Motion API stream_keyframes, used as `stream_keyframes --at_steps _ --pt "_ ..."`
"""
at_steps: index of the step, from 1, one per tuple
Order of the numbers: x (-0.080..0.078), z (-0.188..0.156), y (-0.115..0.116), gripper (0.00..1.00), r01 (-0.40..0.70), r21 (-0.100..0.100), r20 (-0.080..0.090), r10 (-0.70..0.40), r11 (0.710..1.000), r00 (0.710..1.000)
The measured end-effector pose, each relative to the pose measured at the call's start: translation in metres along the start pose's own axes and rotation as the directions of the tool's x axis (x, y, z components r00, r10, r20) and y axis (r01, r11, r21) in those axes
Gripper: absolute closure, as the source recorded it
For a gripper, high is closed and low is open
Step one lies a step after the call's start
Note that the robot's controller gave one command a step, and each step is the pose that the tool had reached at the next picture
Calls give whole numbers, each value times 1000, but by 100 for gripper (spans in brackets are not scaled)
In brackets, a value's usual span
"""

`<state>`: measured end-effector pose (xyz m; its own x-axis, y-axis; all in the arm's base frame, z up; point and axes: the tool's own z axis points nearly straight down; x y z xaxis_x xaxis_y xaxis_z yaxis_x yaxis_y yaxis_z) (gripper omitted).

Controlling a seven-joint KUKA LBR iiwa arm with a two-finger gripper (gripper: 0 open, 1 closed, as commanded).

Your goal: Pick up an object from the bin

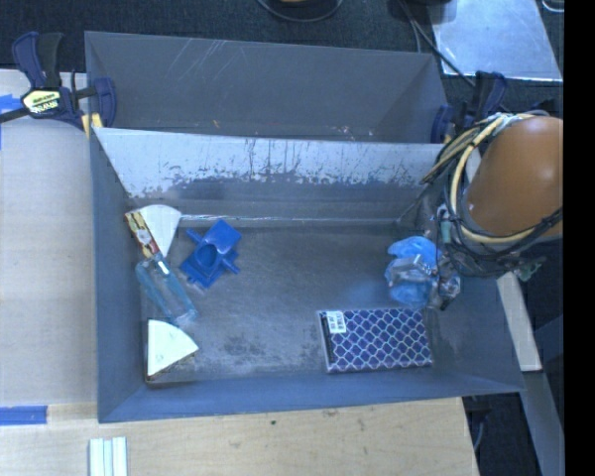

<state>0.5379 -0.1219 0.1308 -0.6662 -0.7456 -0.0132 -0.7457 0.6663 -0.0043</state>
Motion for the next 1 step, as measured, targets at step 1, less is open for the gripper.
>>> stream_keyframes --at_steps 1 --pt "-1 -20 -2 100 -1 8 4 1 1000 1000"
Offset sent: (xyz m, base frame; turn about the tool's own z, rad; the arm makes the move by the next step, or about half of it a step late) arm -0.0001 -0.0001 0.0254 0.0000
